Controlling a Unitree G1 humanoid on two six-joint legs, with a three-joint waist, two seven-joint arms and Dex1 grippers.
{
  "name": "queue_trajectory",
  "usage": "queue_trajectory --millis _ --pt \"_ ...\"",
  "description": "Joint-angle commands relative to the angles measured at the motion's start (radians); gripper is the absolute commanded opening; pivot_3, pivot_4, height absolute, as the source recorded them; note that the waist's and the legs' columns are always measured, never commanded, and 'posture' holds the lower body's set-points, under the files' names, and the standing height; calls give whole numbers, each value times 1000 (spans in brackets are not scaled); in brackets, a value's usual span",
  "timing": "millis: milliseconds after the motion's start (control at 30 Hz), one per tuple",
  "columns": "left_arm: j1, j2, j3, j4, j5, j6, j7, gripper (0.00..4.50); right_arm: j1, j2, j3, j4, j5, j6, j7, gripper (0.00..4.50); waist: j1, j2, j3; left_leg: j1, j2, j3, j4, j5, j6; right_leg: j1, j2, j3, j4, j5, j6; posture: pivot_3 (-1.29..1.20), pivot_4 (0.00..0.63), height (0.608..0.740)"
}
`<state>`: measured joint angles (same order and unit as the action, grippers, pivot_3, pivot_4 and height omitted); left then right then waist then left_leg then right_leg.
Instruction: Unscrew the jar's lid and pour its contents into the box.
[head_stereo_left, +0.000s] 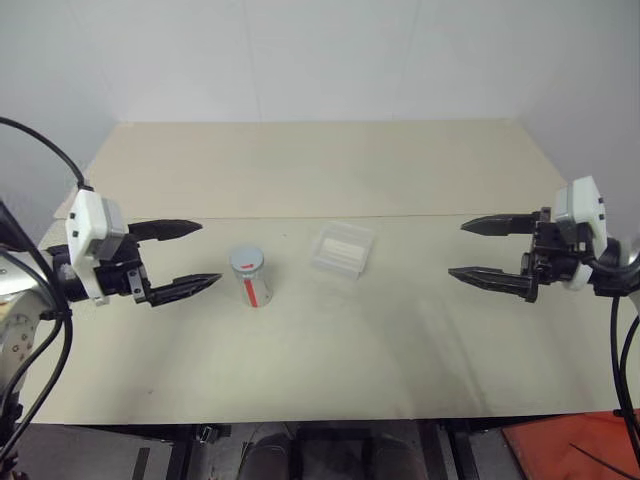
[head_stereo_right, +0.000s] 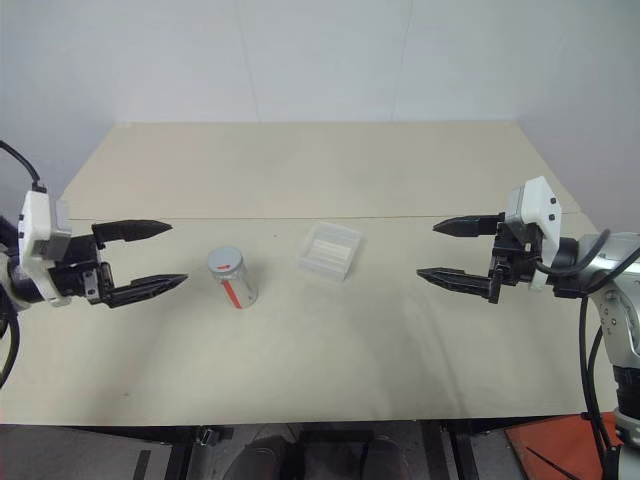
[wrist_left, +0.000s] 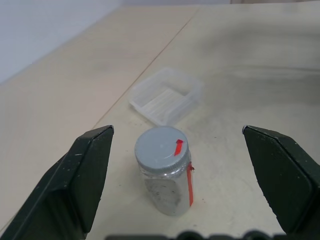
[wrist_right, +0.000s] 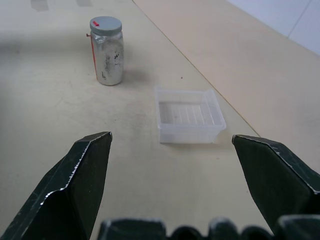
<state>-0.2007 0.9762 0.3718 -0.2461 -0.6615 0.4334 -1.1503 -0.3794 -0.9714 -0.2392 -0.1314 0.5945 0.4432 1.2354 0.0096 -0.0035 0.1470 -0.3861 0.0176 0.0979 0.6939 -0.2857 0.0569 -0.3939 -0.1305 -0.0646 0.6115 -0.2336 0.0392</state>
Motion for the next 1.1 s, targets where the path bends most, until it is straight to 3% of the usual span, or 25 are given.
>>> queue_trajectory --millis 33,300,600,800,1100 --pt "-6 -2 13 -19 15 -23 18 4500 -14 -24 -31 -15 4 -8 2 4473 0 0 0 0 0 0 0 0 0 0 0 0 0 0 0 0 150 740" --pt "68 -47 35 -97 7 -2 90 4500 -15 -35 -29 6 5 -7 9 4473 0 0 0 0 0 0 0 0 0 0 0 0 0 0 0 0 150 740" --pt "351 -316 22 -449 86 61 509 4500 13 -41 -50 18 2 -21 21 4473 -2 -1 0 0 0 -1 -1 0 0 1 -1 1 -1 0 0 0 150 740" --pt "387 -527 -208 -472 390 3 814 4500 17 -37 -48 13 3 -18 22 4473 13 -1 0 4 -1 -3 0 -1 2 6 -2 0 -1 1 0 0 150 740" --pt "354 -695 -370 -405 545 -10 971 4500 8 -37 -48 9 6 -12 18 4473 9 -1 0 2 0 -3 0 -2 4 4 -2 0 -2 2 -1 0 150 740"
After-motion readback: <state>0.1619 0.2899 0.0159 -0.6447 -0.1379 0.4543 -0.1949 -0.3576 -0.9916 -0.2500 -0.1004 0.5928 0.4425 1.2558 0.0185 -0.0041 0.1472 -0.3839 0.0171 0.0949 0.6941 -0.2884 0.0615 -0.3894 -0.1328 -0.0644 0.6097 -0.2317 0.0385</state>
